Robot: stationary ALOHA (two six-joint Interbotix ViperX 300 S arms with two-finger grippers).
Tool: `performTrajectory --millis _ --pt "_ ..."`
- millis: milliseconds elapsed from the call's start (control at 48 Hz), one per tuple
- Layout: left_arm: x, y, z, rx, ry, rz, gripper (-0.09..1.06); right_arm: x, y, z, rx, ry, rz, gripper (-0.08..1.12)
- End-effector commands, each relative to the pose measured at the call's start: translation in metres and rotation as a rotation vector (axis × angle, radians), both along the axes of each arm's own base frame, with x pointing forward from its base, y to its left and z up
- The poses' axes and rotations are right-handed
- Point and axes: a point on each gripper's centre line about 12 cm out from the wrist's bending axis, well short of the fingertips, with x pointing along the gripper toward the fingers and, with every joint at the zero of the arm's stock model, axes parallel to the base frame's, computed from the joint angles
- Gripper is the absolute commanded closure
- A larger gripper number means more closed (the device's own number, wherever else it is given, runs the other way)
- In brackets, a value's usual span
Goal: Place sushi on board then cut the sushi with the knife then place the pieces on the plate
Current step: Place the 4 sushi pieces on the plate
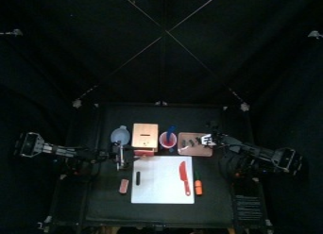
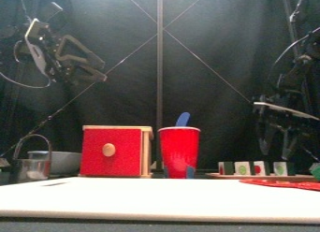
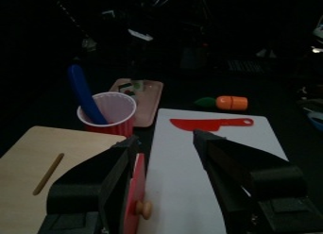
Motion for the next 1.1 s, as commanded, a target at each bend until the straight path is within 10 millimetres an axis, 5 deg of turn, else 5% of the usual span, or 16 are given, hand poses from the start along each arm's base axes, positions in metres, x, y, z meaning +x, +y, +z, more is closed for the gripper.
performTrajectory --millis 21,271,396,583,708,1104 --pt "0.007 0.001 0.01 0.0 -0.031 0.003 0.1 0.035 0.033 0.027 -0.04 -0.112 0.22 0.12" --pt "0.019 0.002 0.008 0.012 -0.009 0.009 0.1 0.134 0.104 0.069 -0.261 -0.359 0.718 0.12" --pt "0.012 0.006 0.003 0.007 0.0 0.022 0.1 0.162 0.115 0.055 -0.334 -0.386 0.826 0.12" --pt "0.008 0.005 0.011 0.005 -0.032 0.02 0.1 0.186 0.115 0.017 -0.353 -0.508 0.88 0.12" --pt "0.006 0.005 0.012 0.004 -0.037 0.02 0.1 0.195 0.117 0.011 -0.378 -0.631 0.907 0.12" --pt "0.0 0.007 0.003 0.0 -0.011 0.029 0.1 0.197 0.119 0.012 -0.412 -0.632 0.941 0.12"
